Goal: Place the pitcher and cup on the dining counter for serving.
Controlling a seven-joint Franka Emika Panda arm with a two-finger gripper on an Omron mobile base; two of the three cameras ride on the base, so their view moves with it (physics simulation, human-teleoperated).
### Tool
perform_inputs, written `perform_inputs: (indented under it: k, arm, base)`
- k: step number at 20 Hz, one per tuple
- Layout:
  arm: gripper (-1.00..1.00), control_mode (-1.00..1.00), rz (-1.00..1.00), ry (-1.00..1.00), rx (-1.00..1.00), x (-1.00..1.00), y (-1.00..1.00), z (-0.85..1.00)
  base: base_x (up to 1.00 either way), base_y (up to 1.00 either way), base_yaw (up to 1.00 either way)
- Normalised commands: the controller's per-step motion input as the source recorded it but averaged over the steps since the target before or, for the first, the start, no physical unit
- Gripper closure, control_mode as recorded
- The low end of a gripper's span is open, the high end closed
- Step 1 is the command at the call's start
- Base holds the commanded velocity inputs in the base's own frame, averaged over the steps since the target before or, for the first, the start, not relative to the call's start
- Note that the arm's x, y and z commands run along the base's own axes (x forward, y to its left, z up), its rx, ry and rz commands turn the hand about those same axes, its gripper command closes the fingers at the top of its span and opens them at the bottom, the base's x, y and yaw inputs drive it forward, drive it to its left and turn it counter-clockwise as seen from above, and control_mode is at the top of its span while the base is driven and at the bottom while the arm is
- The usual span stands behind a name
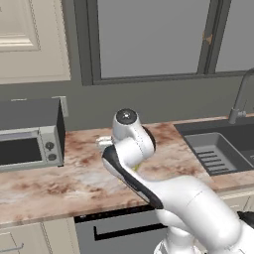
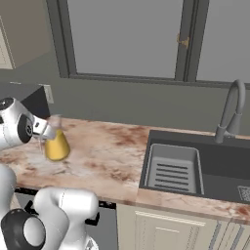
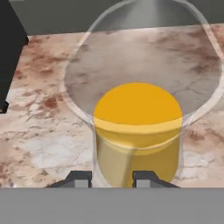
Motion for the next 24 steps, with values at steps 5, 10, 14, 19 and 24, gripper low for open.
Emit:
perform_inputs:
  k: [5,10,14,19,24]
  arm:
    - [1.0,-1.0,0.11,-0.46,0.0,-0.61,0.0,0.96]
    - [1.0,-1.0,0.16,-0.36,0.05,-0.5,-0.15,1.0]
    - [1.0,-1.0,0.22,-0.18,0.13,-0.37,-0.3,0.96]
    - [1.0,-1.0,0.08,-0.02,0.01,-0.27,-0.05,0.16]
    - [1.0,1.0,0.04,-0.02,0.0,-0.09,0.0,0.0]
  base:
    - [0.0,0.0,0.0]
    - [0.0,0.0,0.0]
    - [0.0,0.0,0.0]
    - [0.0,0.0,0.0]
    - [-0.75,0.0,0.54]
